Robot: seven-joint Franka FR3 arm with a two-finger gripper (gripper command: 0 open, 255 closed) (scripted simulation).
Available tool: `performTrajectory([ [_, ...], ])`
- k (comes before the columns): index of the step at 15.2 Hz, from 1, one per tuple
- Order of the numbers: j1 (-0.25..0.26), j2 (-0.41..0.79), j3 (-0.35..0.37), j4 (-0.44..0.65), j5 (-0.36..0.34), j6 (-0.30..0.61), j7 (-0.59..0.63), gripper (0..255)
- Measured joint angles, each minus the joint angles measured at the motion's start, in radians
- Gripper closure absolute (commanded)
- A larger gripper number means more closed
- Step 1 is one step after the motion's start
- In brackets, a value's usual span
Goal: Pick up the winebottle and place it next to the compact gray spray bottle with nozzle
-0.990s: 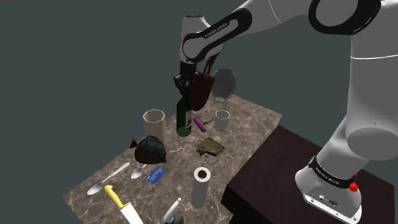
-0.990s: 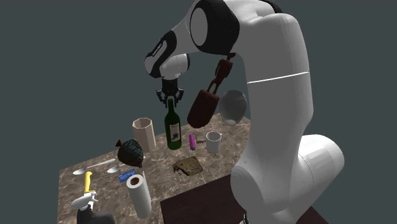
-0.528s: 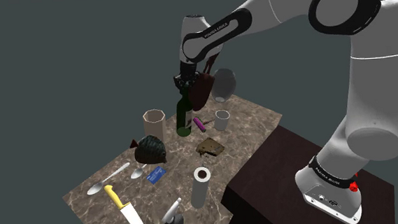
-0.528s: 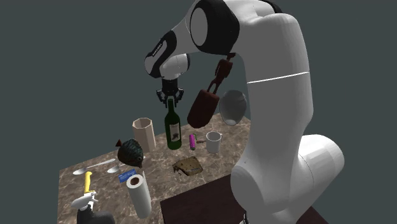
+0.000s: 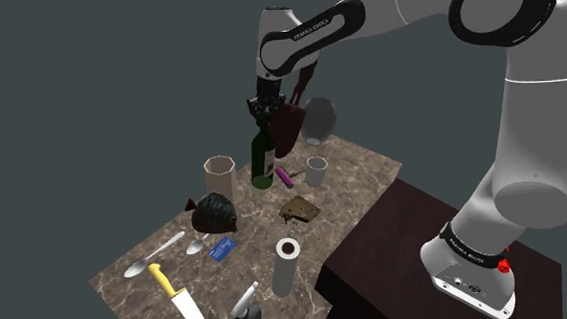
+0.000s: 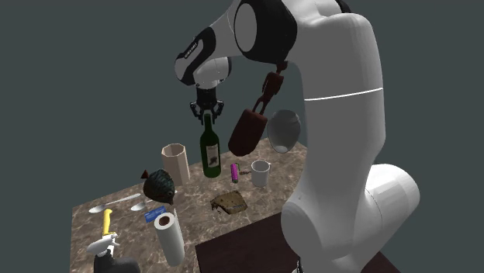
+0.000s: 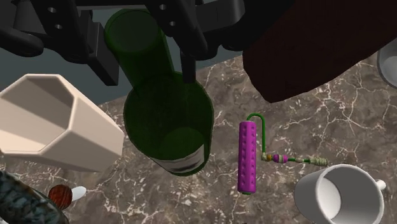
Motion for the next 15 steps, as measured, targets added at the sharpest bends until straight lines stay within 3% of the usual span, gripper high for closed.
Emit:
performTrajectory([
  [15, 0.000, -0.075, 0.004, 0.092, 0.006, -0.166, 0.002, 255],
])
